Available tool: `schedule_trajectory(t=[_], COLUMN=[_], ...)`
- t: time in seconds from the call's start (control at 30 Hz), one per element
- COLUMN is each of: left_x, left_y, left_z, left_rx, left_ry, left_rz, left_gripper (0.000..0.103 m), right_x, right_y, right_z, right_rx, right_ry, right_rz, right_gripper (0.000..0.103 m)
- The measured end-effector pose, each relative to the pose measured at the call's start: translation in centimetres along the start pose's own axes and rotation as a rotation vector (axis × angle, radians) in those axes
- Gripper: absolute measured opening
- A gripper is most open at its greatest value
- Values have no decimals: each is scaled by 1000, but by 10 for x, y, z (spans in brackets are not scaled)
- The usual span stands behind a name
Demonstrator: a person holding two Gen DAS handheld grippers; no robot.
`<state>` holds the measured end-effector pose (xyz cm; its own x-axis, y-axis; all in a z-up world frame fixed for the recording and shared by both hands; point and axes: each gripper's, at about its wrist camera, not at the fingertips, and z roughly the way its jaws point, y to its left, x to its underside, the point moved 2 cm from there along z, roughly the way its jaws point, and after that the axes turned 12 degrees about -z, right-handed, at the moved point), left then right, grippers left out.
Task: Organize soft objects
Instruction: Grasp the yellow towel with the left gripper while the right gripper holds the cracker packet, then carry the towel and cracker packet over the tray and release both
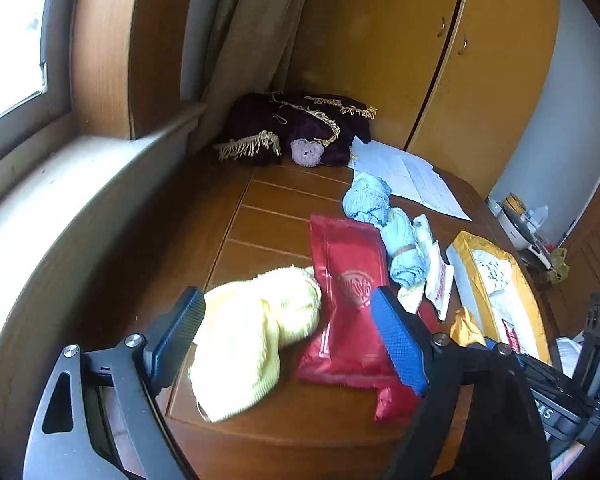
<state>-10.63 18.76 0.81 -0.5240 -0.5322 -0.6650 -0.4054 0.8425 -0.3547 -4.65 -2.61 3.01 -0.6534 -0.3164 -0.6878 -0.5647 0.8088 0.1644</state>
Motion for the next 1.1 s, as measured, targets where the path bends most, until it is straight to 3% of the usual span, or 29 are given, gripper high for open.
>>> schedule_trajectory(t=[0.13,0.2,0.27,0.3,0.43,0.57,0.73,0.8,0.97,1.1], left_x=[-8,-9,-4,-1,9,13,5,1,-9,-9], left_y=[-4,3,13,14,21,29,18,15,-1,-32], left_z=[56,79,89,87,60,22,-4,-10,-35,-34], left_rx=[9,-13,-29,-20,-18,9,4,64,188,277], left_ry=[126,184,242,245,212,95,-48,-57,-163,-118], left_rz=[58,29,-13,-13,-63,-191,-193,-224,-251,-212], left_gripper=[84,82,60,57,42,42,42,42,42,42], right_x=[0,0,1,2,3,1,1,1,1,0], right_y=[0,0,-2,-2,-5,-9,-8,-10,-14,-21], right_z=[0,0,0,0,0,-4,-5,-5,-7,-16], right_rx=[0,-3,-1,1,-3,-1,2,0,1,-10], right_ry=[-1,1,1,1,0,-20,-21,-22,-34,-63], right_rz=[-2,-1,0,2,15,30,29,31,48,71], right_gripper=[43,43,43,43,43,43,43,43,43,43])
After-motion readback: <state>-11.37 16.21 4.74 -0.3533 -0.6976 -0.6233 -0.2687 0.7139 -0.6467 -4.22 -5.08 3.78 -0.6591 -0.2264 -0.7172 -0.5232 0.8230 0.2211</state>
